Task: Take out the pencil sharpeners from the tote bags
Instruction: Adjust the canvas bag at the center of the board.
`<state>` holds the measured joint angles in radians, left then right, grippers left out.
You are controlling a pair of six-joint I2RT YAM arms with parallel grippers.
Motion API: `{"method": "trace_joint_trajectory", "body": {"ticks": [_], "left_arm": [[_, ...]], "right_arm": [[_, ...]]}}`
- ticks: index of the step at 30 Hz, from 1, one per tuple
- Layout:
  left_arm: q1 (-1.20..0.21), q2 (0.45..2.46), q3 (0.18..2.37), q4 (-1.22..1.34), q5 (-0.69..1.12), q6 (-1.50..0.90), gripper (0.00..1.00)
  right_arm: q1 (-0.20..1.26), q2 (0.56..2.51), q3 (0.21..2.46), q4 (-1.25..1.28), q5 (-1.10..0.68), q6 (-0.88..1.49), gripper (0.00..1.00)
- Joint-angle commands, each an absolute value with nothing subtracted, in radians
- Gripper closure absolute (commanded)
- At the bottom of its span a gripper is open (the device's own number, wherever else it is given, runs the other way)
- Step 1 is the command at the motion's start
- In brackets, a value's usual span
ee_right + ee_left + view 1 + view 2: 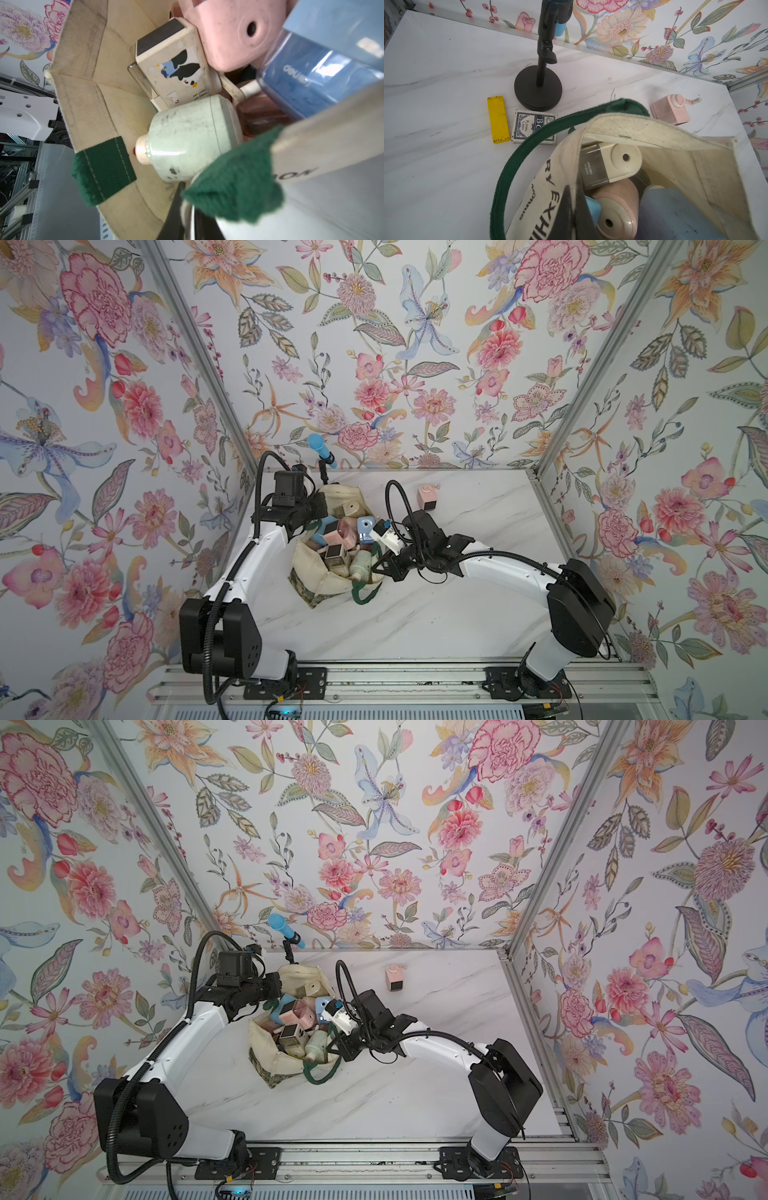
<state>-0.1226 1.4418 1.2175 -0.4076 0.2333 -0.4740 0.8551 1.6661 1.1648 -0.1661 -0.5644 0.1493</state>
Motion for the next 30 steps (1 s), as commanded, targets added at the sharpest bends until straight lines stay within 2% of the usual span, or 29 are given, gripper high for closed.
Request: {"method": "trace_joint_trajectory", "body": {"ticks": [1,2,4,7,11,14,30], "left_arm": [[-0.122,1.415,1.229,-0.322,0.283,-0.452,1.00],[-0.121,1.409,1.215,-0.309,0.291,-0.459,1.00],[-0.120,1.402,1.188,-0.289,0.316,-0.467,1.00],[-0.114,1.397,1.175,-0.291,0.332,-0.470,1.00],[-0.106,1.380,1.152,-0.268,0.341,-0.483,1.00],[-0.100,1.381,1.151,-0.264,0.364,-0.490,1.00],[-0.096,1.340,1.120,-0.252,0.380,-0.490,1.00]], "right_arm": [[0.849,1.631,1.181,-0.172,-0.566,0.106,0.68],[0.845,1.616,1.176,-0.172,-0.535,0.109,0.57],[0.842,1.580,1.163,-0.172,-0.473,0.100,0.46],[0.842,1.502,1.138,-0.175,-0.401,0.067,0.38],[0.851,1.413,1.121,-0.158,-0.364,0.002,0.36],[0.853,1.428,1.167,-0.143,-0.392,-0.034,0.35],[0.882,1.972,1.926,-0.512,-0.426,-0.127,0.29]]}}
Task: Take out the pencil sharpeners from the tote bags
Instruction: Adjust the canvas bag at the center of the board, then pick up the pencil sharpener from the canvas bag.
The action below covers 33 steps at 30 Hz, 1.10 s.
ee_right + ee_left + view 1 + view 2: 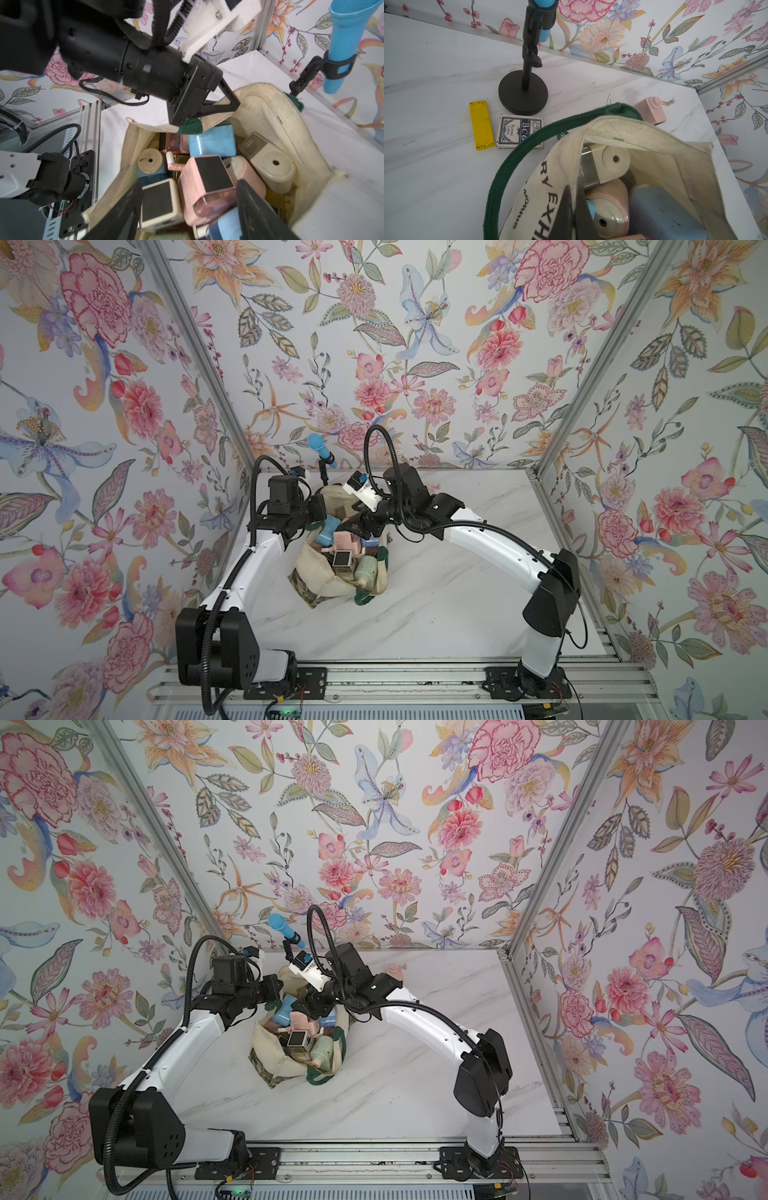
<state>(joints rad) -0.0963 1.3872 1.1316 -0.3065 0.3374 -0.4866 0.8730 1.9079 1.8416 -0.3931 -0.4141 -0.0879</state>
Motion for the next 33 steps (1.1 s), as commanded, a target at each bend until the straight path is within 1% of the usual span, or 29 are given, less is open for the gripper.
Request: {"method": "trace_joint_trajectory", "body": {"ticks": [1,6,11,17,26,29,33], "left_arm": [[-0.095,1.338,1.118,-0.250,0.379,-0.491,1.00],[-0.094,1.323,1.110,-0.250,0.369,-0.479,1.00],[-0.098,1.309,1.101,-0.248,0.371,-0.477,1.00],[-0.095,1.296,1.087,-0.243,0.370,-0.475,1.00],[-0.095,1.295,1.088,-0.244,0.369,-0.476,1.00],[-0.093,1.296,1.090,-0.246,0.371,-0.475,1.00],[-0.093,1.298,1.089,-0.245,0.370,-0.475,1.00]], "right_arm": [[0.882,1.997,1.955,-0.524,-0.420,-0.127,0.29],[0.884,2.118,2.101,-0.608,-0.416,-0.140,0.28],[0.886,2.175,2.156,-0.642,-0.398,-0.150,0.26],[0.889,2.202,2.153,-0.689,-0.403,-0.177,0.22],[0.908,2.205,2.107,-0.747,-0.366,-0.209,0.22],[0.918,2.195,2.092,-0.770,-0.371,-0.221,0.23],[0.931,2.170,2.063,-0.783,-0.387,-0.226,0.27]]}}
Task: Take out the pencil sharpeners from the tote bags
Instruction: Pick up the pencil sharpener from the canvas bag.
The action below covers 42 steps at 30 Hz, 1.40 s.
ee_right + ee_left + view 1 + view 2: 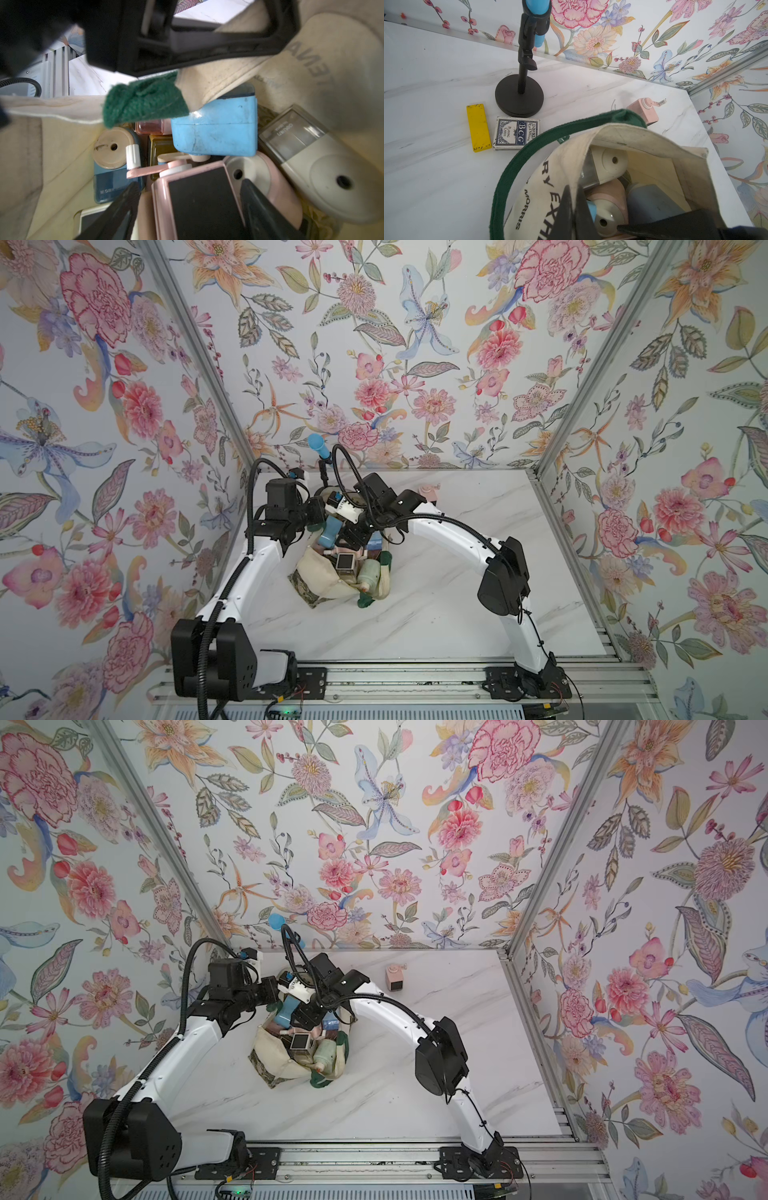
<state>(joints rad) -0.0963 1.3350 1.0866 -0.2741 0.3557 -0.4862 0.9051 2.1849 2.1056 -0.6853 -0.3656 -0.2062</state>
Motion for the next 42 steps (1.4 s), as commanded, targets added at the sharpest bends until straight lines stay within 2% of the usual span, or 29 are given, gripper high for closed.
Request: {"method": "trace_joint_trajectory", "body": {"ticks": [1,9,15,27,35,42], "left_arm": [[-0.093,1.298,1.089,-0.244,0.370,-0.475,1.00],[-0.093,1.295,1.088,-0.244,0.370,-0.476,1.00],[-0.093,1.295,1.088,-0.245,0.367,-0.476,1.00],[-0.090,1.296,1.086,-0.245,0.370,-0.475,1.00],[-0.092,1.295,1.088,-0.245,0.373,-0.475,1.00],[-0.091,1.292,1.088,-0.245,0.375,-0.477,1.00]], "right_arm": [[0.931,2.165,2.063,-0.792,-0.392,-0.225,0.28],[0.934,2.104,1.993,-0.799,-0.449,-0.225,0.37],[0.934,2.060,1.934,-0.797,-0.454,-0.231,0.32],[0.958,2.037,1.881,-0.796,-0.339,-0.141,0.28],[0.959,1.991,1.848,-0.797,-0.342,-0.089,0.29],[0.959,1.978,1.825,-0.799,-0.436,-0.089,0.33]]}}
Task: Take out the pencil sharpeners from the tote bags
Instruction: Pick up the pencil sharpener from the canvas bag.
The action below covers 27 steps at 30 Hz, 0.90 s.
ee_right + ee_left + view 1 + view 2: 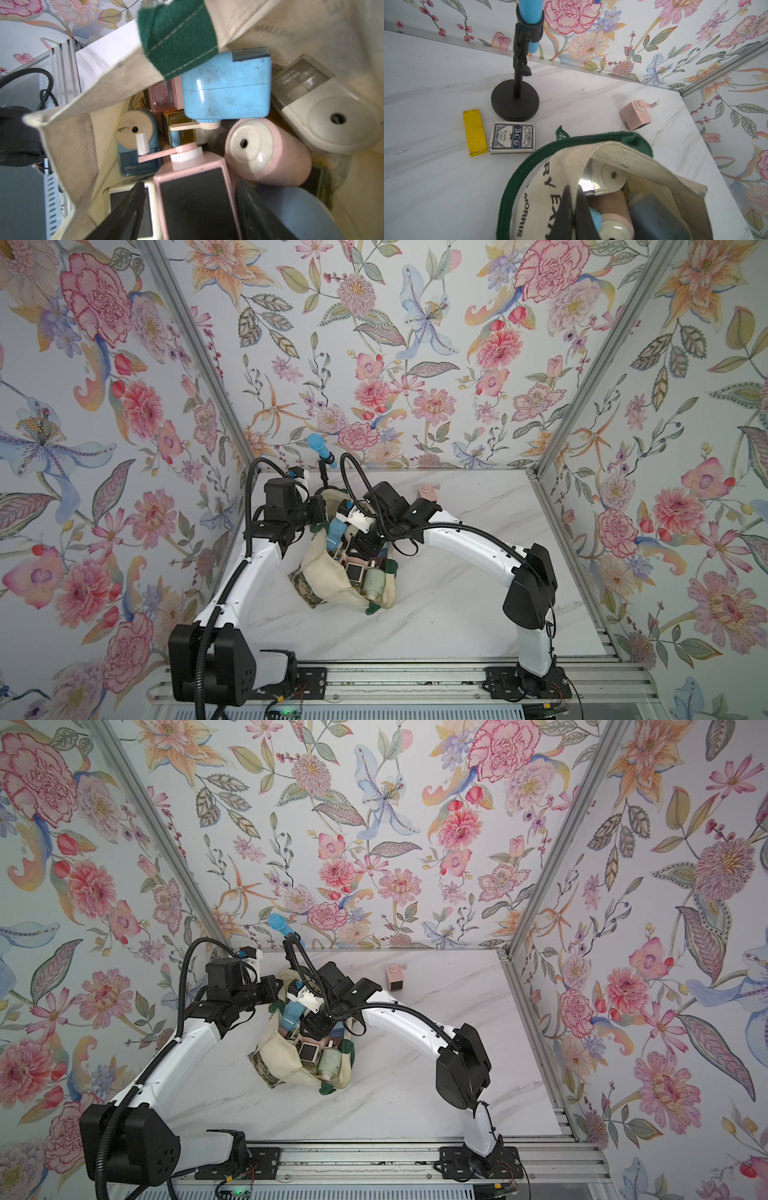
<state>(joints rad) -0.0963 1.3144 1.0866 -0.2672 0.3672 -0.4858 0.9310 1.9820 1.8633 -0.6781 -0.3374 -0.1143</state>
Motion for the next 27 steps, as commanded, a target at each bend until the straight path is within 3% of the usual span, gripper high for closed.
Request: {"method": "trace_joint_trajectory", "body": {"ticks": [1,8,14,27], "left_arm": [[-0.091,1.292,1.088,-0.245,0.375,-0.477,1.00],[-0.087,1.290,1.089,-0.246,0.374,-0.477,1.00],[-0.091,1.288,1.089,-0.247,0.374,-0.476,1.00],[-0.089,1.286,1.088,-0.250,0.371,-0.477,1.00]], "right_arm": [[0.958,1.978,1.819,-0.797,-0.445,-0.090,0.33],[0.959,1.968,1.808,-0.796,-0.399,-0.100,0.29],[0.971,1.994,1.818,-0.796,-0.330,-0.104,0.32],[1.022,1.970,1.833,-0.773,-0.244,-0.158,0.62]]}}
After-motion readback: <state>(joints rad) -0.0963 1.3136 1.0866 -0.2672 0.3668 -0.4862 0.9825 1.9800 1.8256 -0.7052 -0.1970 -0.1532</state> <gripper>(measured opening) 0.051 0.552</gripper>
